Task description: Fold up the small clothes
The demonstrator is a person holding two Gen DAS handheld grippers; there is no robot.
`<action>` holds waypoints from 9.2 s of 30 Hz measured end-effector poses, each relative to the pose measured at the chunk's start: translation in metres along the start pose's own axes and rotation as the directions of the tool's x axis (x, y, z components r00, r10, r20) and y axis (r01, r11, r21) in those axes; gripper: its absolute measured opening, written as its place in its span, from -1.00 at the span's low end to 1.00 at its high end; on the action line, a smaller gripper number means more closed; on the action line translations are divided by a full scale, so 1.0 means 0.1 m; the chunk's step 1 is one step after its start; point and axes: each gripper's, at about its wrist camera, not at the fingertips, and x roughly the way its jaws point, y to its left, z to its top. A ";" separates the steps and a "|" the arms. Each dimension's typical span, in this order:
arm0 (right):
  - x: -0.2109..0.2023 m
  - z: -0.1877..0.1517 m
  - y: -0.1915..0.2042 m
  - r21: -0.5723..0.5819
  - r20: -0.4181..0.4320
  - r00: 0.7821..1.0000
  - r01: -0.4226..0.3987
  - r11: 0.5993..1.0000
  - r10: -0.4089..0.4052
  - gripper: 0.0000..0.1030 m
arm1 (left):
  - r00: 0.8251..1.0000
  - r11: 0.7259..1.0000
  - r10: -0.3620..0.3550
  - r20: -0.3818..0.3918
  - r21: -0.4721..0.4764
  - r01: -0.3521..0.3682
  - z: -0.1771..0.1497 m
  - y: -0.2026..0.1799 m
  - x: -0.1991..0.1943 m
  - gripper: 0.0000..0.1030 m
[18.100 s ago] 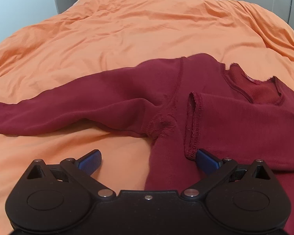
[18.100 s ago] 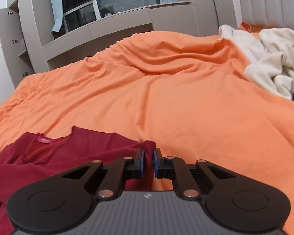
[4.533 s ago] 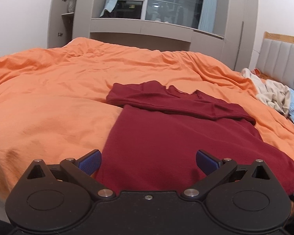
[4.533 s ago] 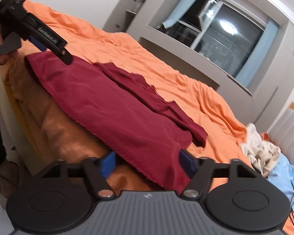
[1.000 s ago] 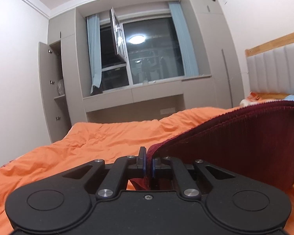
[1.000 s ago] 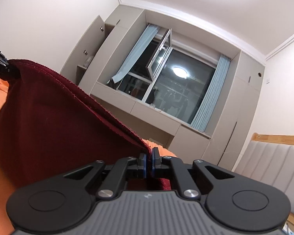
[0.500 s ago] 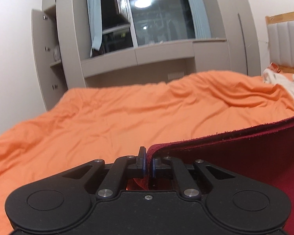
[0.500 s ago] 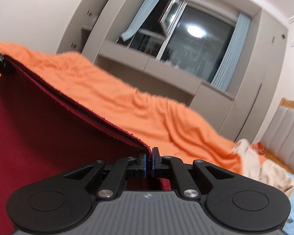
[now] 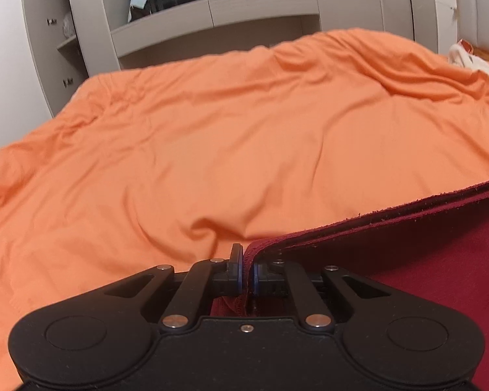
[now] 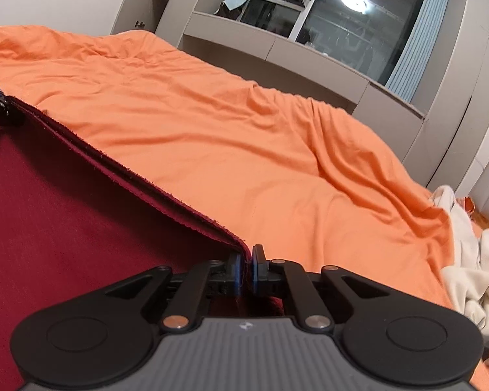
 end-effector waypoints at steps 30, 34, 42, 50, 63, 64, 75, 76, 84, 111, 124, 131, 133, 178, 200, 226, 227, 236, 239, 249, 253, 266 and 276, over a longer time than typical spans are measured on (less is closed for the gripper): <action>0.11 -0.38 -0.62 0.222 -0.123 0.983 0.164 0.961 -0.139 0.99 | 0.972 0.951 0.062 -0.225 -0.282 -0.126 -0.21 0.59 0.28 0.89; 0.04 -0.36 -0.73 0.284 -0.137 0.984 0.149 0.947 -0.114 0.99 | 0.977 0.953 0.082 -0.196 -0.272 -0.135 -0.17 0.56 0.18 0.90; -0.47 -0.20 -0.84 0.349 -0.108 0.993 0.072 0.934 -0.036 1.00 | 0.994 0.941 0.074 -0.081 -0.323 -0.097 -0.12 0.56 -0.37 0.99; -1.04 -0.25 -0.70 0.354 -0.085 0.996 0.054 0.934 -0.026 1.00 | 0.999 0.958 0.032 0.001 -0.284 -0.030 -0.34 0.47 -1.01 0.99; -1.68 -0.40 -0.13 0.357 0.018 0.999 -0.046 0.933 0.042 1.00 | 0.997 0.943 -0.069 0.037 -0.323 0.077 -1.13 0.57 -1.73 0.99; -1.70 -0.41 -0.08 0.367 0.042 0.998 -0.063 0.928 0.051 1.00 | 0.996 0.936 -0.090 0.029 -0.340 0.095 -1.18 0.59 -1.72 0.99; -1.63 -0.41 0.54 0.219 0.056 0.995 -0.091 0.971 0.081 1.00 | 0.985 0.905 -0.173 0.020 -0.392 0.167 -1.19 0.52 -1.62 0.99; -1.62 -0.42 0.57 0.214 0.050 0.995 -0.096 0.972 0.087 1.00 | 0.987 0.909 -0.159 0.013 -0.389 0.152 -1.20 0.49 -1.60 0.99; -1.59 -0.44 0.57 0.226 0.031 0.994 -0.106 0.968 0.102 1.00 | 0.995 0.941 -0.099 -0.016 -0.326 0.089 -1.18 0.31 -1.54 0.99; -1.50 -0.29 0.62 0.182 0.081 0.995 -0.073 0.981 0.059 1.00 | 0.955 0.813 -0.296 -0.035 -0.533 0.233 -1.11 0.33 -1.41 0.99; -1.28 -0.33 0.56 0.216 0.038 0.995 -0.094 0.972 0.088 1.00 | 0.939 0.693 -0.338 0.057 -0.660 0.290 -1.17 0.24 -1.33 0.99; -1.27 -0.39 0.52 0.247 0.021 0.994 -0.108 0.963 0.106 1.00 | 0.980 0.670 -0.197 0.032 -0.725 0.158 -1.02 0.19 -1.16 0.74; -1.25 -0.41 0.51 0.258 0.012 0.993 -0.115 0.959 0.116 1.00 | 0.988 0.694 -0.152 0.031 -0.708 0.129 -1.02 0.17 -1.12 0.48; -1.58 -0.61 -1.24 0.515 -0.086 0.985 0.175 0.839 -0.152 1.00 | 0.920 0.950 -0.309 0.240 0.128 0.285 0.26 -1.47 -1.73 -0.78; -1.27 -1.01 -1.70 0.783 -0.013 0.991 -0.073 0.618 0.134 1.00 | 0.893 0.837 -0.446 0.062 0.381 0.391 -0.59 -2.54 -1.68 0.34; -0.74 -0.92 -1.24 0.721 0.012 0.961 -0.199 0.664 0.276 -0.77 | 0.853 0.825 -0.501 0.147 0.377 0.420 -0.74 -2.51 -1.82 -0.60; -0.78 -0.89 -1.26 0.711 0.028 0.967 -0.197 0.675 0.254 -0.86 | 0.851 0.827 -0.503 0.153 0.369 0.423 -0.74 -2.50 -1.82 -0.64; -0.99 -0.76 -1.36 0.633 0.069 0.991 -0.134 0.762 0.117 -0.94 | 0.839 0.813 -0.523 0.148 0.382 0.439 -0.72 -2.69 -1.81 -0.69; -0.88 -0.82 -1.32 0.638 0.037 0.992 -0.116 0.761 0.120 -0.94 | 0.843 0.805 -0.526 0.110 0.385 0.452 -0.74 -2.73 -1.73 -0.69; -0.89 -0.79 -1.29 0.614 0.024 0.992 -0.111 0.781 0.122 -0.93 | 0.812 0.794 -0.577 0.089 0.291 0.533 -0.74 -2.63 -1.57 -0.61; -0.88 -0.82 -1.33 0.631 0.002 0.991 -0.106 0.769 0.135 -0.75 | 0.808 0.795 -0.584 0.077 0.255 0.551 -0.71 -2.61 -1.53 -0.54; -1.19 -0.95 -1.42 0.662 -0.027 0.997 -0.035 0.749 0.071 0.66 | 0.784 0.790 -0.614 0.096 0.081 0.608 -0.63 -2.37 -1.66 0.80; -1.49 -0.99 -1.36 0.652 0.014 1.000 0.000 0.758 -0.012 1.00 | 0.833 0.840 -0.532 0.152 -0.026 0.542 -0.57 -1.93 -1.76 0.99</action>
